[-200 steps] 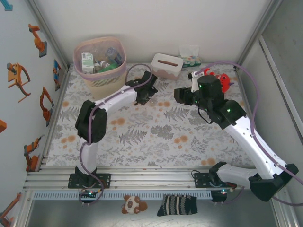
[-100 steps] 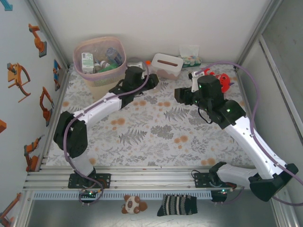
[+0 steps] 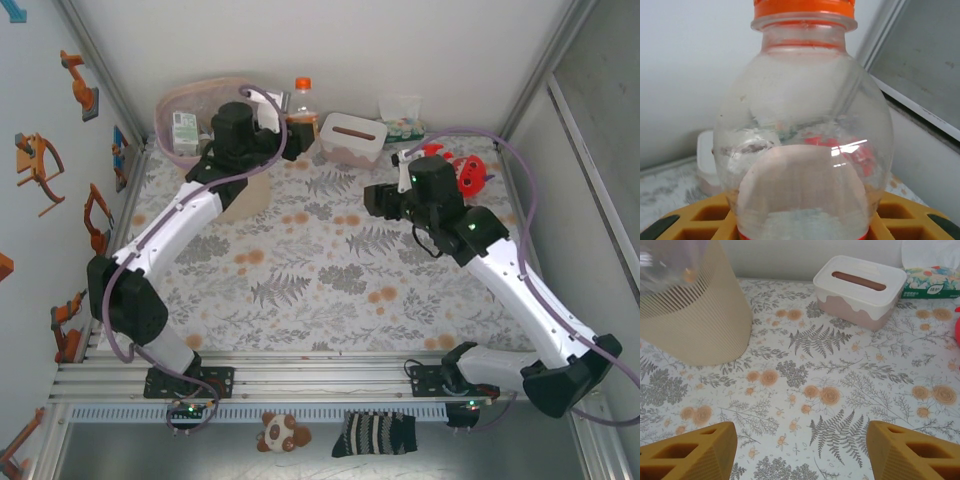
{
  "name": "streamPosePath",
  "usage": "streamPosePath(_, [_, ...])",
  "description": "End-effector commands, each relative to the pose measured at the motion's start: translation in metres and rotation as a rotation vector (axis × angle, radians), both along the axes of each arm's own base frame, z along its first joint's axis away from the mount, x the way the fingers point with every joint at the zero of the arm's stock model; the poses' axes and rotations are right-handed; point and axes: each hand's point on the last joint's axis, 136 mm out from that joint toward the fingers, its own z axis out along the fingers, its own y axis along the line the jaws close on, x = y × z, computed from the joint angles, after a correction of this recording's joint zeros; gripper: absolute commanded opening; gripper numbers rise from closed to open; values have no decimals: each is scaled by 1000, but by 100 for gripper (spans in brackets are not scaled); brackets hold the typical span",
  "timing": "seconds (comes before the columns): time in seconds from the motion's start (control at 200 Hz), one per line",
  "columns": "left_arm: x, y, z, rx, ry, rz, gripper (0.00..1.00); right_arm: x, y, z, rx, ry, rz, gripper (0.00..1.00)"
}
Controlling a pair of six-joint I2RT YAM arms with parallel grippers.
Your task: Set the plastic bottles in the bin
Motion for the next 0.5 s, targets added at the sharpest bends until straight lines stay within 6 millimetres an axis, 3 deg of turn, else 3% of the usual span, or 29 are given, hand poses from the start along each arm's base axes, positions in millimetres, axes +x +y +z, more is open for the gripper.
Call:
streamPosePath(0.0, [-6, 31, 35, 90, -120, -1, 44, 8, 3, 19, 42, -42, -15, 68])
streamPosePath(0.2, [-4, 72, 39, 211, -131, 15, 45, 12, 8, 19, 47, -37, -5, 68])
streamPosePath(0.496, [12, 133, -10, 470, -32, 126, 45, 16, 16, 19, 72, -21, 6, 68])
